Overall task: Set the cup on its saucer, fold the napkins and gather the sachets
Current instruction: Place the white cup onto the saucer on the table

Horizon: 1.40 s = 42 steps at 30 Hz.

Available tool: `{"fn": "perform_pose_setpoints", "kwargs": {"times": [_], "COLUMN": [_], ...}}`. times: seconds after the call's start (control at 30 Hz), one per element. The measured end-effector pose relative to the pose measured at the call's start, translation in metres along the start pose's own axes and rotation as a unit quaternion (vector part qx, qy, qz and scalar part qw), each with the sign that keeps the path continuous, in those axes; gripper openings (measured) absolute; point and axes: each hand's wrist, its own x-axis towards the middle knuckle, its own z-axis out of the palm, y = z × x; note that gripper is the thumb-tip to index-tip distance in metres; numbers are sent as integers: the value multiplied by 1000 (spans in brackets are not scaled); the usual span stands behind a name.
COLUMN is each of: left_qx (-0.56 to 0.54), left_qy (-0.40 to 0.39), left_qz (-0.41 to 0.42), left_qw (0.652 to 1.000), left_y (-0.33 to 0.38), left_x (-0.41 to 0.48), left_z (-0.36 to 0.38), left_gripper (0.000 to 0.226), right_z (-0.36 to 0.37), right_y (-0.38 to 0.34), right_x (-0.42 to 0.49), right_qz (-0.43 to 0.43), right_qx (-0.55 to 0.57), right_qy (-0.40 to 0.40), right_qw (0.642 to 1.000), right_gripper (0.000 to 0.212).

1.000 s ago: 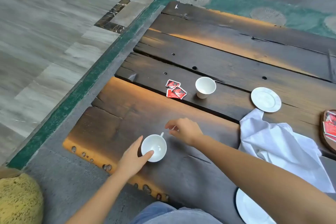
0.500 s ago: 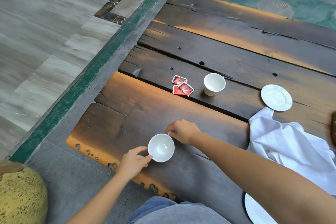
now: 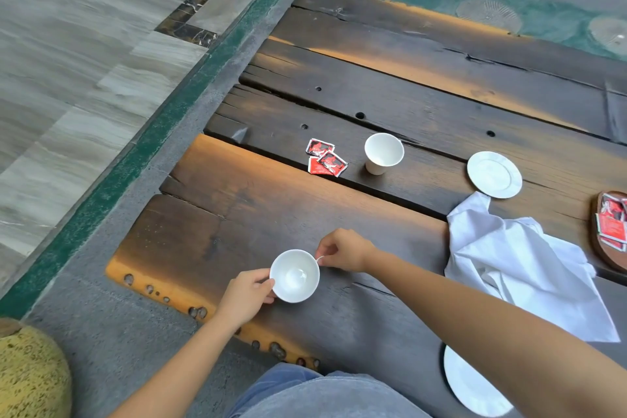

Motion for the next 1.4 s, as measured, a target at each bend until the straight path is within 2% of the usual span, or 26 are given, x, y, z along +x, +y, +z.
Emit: {"fn": "perform_pose_setpoints", "kwargs": {"times": [0.13,0.5,0.67,0.8,1.03,1.23,1.4], "left_qx": [-15,46,67,86,132,181,187], "left_qy": [8,2,-28,-59,-116,-160,-187], "left_qz": [-4,22,39,58,91,105,123], "left_qw": [1000,999,997,993,980,965,956], "left_y": [0,20,39,61,100,117,126], "left_x": [2,1,-9,-13,-30,-43,-44], "left_z": [6,18,40,68,125,172,201], "left_gripper": [32,31,32,32,31,26,27], "right_z": [6,12,5,-6,-22,-15,-6], "right_y": [7,25,44,67,119,164,192], "right_x": [-11,-45,-81,-112,-168,-208,-235], "right_qz": [9,27,43,54,80,123,142], "right_qx": [89,155,166,165,144,204,228], "right_qy": [3,38,47,45,32,3,17], "right_qw": [996,987,984,984,986,971,963], "right_gripper": [20,22,23,11,13,14,13]}}
